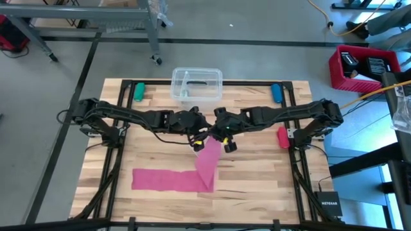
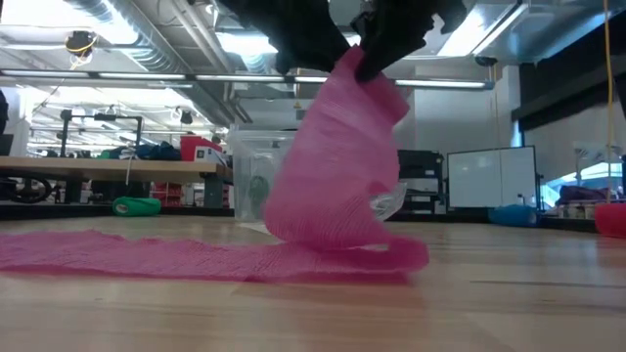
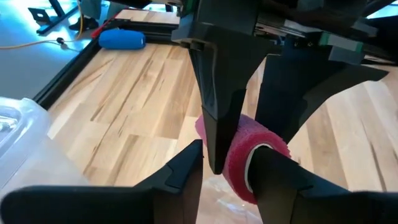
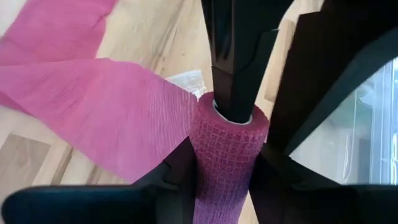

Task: Roll bandage
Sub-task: Roll the pink bandage

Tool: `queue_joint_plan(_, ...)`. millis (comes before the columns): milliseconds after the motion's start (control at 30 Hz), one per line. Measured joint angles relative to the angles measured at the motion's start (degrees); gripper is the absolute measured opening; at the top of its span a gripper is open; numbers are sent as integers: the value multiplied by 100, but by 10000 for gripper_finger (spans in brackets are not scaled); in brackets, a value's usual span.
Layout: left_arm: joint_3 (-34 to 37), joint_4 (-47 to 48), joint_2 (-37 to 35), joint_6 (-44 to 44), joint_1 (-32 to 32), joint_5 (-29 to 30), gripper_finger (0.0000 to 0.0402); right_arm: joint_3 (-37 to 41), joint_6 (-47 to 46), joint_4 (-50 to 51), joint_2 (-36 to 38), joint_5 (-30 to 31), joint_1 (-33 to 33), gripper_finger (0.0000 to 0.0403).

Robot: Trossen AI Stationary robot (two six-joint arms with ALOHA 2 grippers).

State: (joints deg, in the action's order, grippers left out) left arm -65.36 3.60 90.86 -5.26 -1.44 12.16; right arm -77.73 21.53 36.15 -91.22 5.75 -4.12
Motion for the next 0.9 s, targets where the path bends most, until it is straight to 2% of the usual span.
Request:
queue_joint_plan(233, 0, -22, 17, 243, -2, 55, 15, -2, -349, 141, 0, 63, 2, 137)
queue_joint_plan(400, -28, -150, 17, 439, -34, 97, 18, -326, -523, 851, 42, 498, -7, 178)
queue_joint_plan(500, -13, 223, -32, 766, -99, 192, 7, -842, -808, 1898, 103, 622, -2, 201)
queue_joint_plan(667, -164, 29, -428, 1116, -198, 586, 8, -1638, -1464, 3419, 200, 652, -2, 220)
queue_joint_plan(800, -136, 59, -745, 1336, -207, 795, 4, -1728, -1843, 3758, 795, 665, -3, 222)
queue_joint_plan(900, -140, -183, -1086, 1545, -243, 1106, 6, -1425, -2093, 3524, 1355, 670, -2, 222)
